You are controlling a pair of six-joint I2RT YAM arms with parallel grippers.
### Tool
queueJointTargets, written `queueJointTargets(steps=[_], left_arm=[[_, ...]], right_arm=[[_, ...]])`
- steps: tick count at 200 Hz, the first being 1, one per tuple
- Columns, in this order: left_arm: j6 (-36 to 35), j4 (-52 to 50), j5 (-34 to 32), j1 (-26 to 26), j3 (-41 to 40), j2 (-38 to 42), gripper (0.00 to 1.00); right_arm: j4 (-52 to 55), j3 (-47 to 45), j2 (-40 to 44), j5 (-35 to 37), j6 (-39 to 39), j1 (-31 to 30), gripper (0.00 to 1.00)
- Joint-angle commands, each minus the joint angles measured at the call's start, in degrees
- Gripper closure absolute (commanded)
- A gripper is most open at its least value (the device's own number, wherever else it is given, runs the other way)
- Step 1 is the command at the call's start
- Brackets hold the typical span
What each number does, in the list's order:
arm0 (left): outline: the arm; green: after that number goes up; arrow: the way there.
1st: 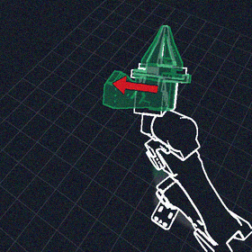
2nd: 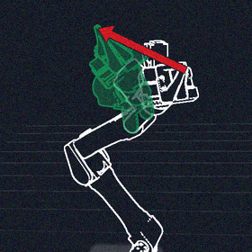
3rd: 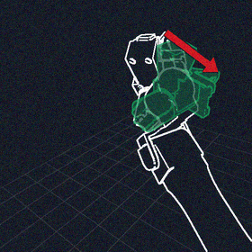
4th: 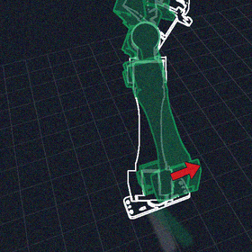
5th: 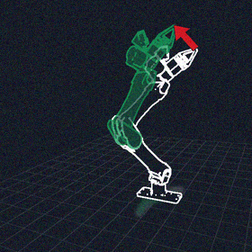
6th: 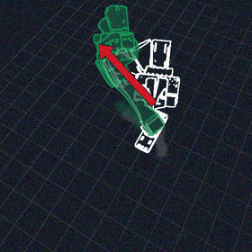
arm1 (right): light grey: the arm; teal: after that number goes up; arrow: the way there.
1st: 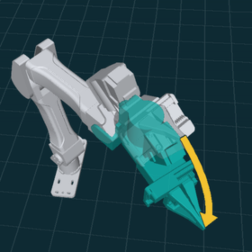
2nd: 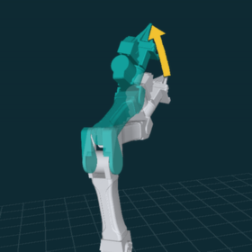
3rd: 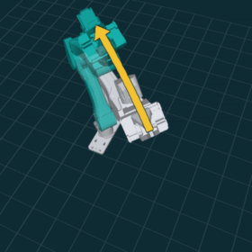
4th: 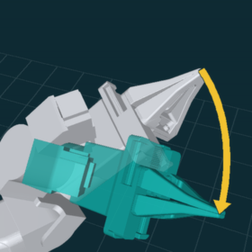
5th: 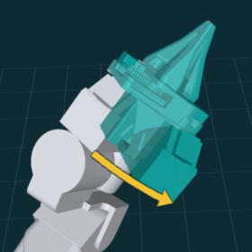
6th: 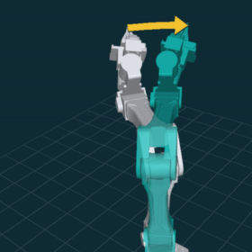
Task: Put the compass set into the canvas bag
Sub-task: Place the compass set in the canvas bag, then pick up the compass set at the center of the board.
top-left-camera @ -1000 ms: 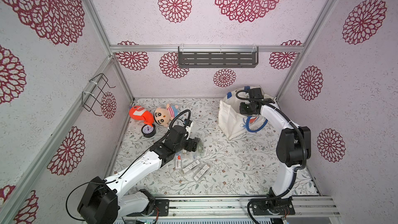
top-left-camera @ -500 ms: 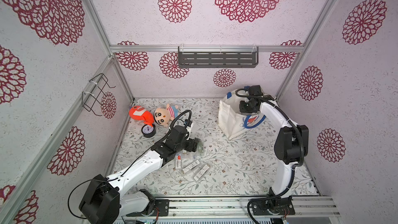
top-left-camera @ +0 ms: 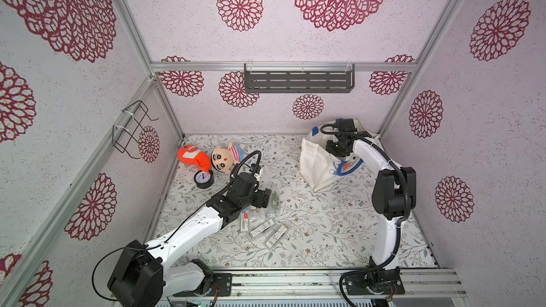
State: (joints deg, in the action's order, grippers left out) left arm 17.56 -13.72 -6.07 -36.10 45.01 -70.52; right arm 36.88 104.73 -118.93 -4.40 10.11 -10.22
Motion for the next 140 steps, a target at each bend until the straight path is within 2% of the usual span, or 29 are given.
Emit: queueJointTargets(steps=[1,35,80,110,140], left_arm=[[0.3,-1.5,-0.9,0.3,0.2,-0.2,0.14],[3.1,-5.8,-1.9,2.4,2.1,-1.1,0.14],[9.6,-14.1,-1.0,6.9,4.0,-3.0,0.15],[14.5,-21.8,-2.3,8.2,5.9,-5.8,0.13],[20.9,-27.3,-1.9,8.2,6.6,-8.2,0.10]], right_arm=[[2.1,-0.4,1.9,0.3,-0.2,0.3,0.53],[3.2,1.5,4.2,1.5,-0.4,0.3,0.49],[1.7,0.1,12.6,4.6,-0.5,0.3,0.41],[-3.2,-6.2,21.4,5.3,0.3,0.2,0.41],[-11.8,-18.2,32.4,1.1,2.2,-1.3,0.40]])
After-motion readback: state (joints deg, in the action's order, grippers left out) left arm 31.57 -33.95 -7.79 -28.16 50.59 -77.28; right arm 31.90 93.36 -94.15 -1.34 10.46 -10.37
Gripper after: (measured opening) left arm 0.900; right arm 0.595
